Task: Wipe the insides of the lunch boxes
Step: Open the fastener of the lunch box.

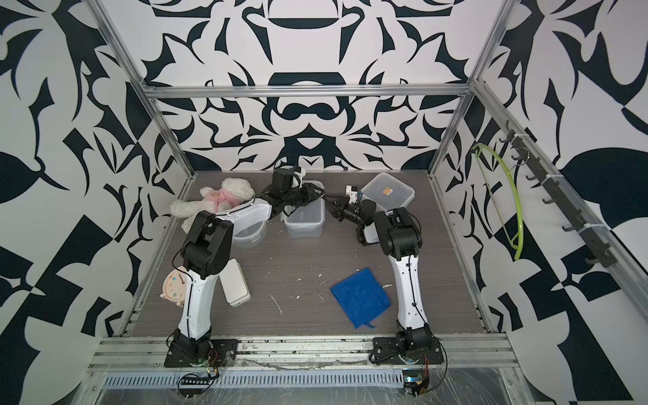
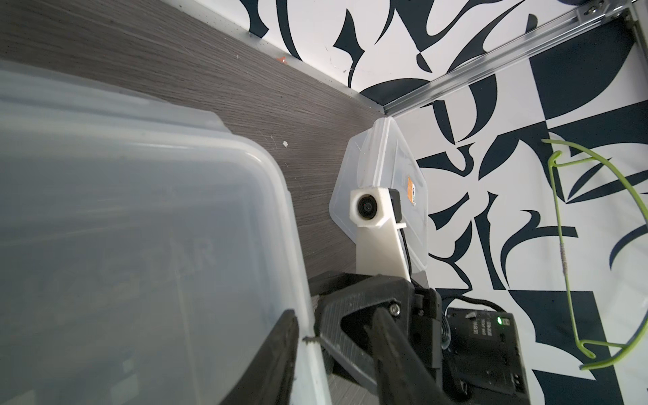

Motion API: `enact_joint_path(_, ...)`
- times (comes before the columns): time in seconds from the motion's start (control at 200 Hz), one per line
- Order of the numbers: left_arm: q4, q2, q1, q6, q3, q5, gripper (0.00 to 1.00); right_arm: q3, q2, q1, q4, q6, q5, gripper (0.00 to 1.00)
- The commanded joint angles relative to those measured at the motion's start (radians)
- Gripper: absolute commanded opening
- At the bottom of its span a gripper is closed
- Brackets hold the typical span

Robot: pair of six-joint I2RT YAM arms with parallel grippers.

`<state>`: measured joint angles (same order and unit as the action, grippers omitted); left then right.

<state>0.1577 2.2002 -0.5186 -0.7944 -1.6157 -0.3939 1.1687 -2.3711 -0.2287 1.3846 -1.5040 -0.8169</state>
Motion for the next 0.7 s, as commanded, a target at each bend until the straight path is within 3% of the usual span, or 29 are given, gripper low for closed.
enact_joint_path(0.0, -0.385, 0.162, -0.001, -0.007, 0.129, 0.061, 0.41, -0.026, 0.089, -0.055, -0.174, 0.174, -0.037, 0.00)
enact_joint_path(0.38, -0.360, 0.165, 0.000, -0.019, 0.137, 0.041, 0.41, 0.055, 0.267, -0.063, -1.112, 0.710, 0.135, 0.00)
enact_joint_path(0.485, -0.359, 0.165, -0.001, -0.019, 0.136, 0.041, 0.41, 0.100, 0.284, -0.066, -1.259, 0.782, 0.184, 0.00)
enact_joint_path(0.695, -0.366, 0.161, 0.000, -0.022, 0.108, 0.024, 0.41, 0.125, 0.349, -0.068, -1.366, 0.852, 0.239, 0.00)
